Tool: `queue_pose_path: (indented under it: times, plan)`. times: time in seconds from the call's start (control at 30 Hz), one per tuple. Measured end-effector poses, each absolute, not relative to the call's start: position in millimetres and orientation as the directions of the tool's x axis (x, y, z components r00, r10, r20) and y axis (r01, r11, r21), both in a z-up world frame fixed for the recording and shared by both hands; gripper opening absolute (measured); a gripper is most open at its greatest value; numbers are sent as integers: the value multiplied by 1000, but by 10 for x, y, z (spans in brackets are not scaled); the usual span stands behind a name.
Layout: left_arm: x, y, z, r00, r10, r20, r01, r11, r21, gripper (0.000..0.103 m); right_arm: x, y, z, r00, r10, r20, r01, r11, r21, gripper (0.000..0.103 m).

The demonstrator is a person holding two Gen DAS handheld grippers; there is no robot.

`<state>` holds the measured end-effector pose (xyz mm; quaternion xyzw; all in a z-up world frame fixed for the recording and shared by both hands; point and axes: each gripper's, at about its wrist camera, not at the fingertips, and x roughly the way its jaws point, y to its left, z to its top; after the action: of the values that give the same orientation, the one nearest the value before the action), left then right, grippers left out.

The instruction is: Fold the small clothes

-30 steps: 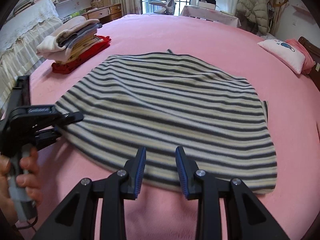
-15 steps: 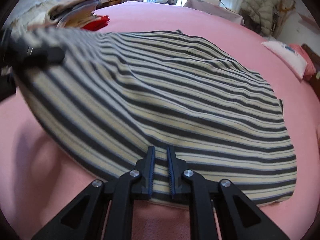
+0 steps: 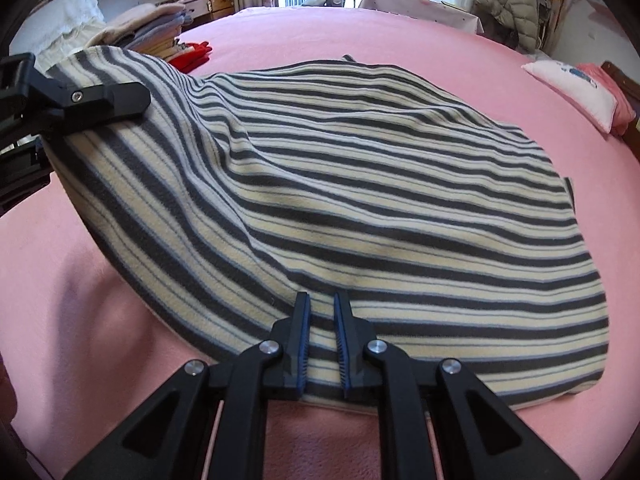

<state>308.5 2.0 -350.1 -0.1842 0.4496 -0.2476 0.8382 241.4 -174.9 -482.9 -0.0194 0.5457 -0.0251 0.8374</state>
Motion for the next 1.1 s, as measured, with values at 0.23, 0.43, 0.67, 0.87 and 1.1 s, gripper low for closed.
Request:
queue_pose_path:
  times: [0.23,0.43,0.67,0.87,1.1]
  plan:
    - [2997,-543,-3287,498,-577,-647,376,817,-438,10,2262,-2083,-4679,424,73,-903,48,994,103,12]
    - [2637,-1642,-3223,394,-658,-642,602,713,-361,10,1779,-2946,-4336,449,29,-893,195,972,130,12]
    - [2137,-2628,-3886,269,-534,-801,746,642,-178,11,1226,-4015,-4166,354,-113,-929,349,937,19,12]
    - [2069,-2588,-3896,307,-506,-806,691,701,-176,12,1419,-4341,-3965,403,-41,-914,320,942,98,31]
    - [1942,-2658,-3890,366,-461,-809,679,726,-106,14,2468,-4402,-3834,476,96,-874,184,961,206,54]
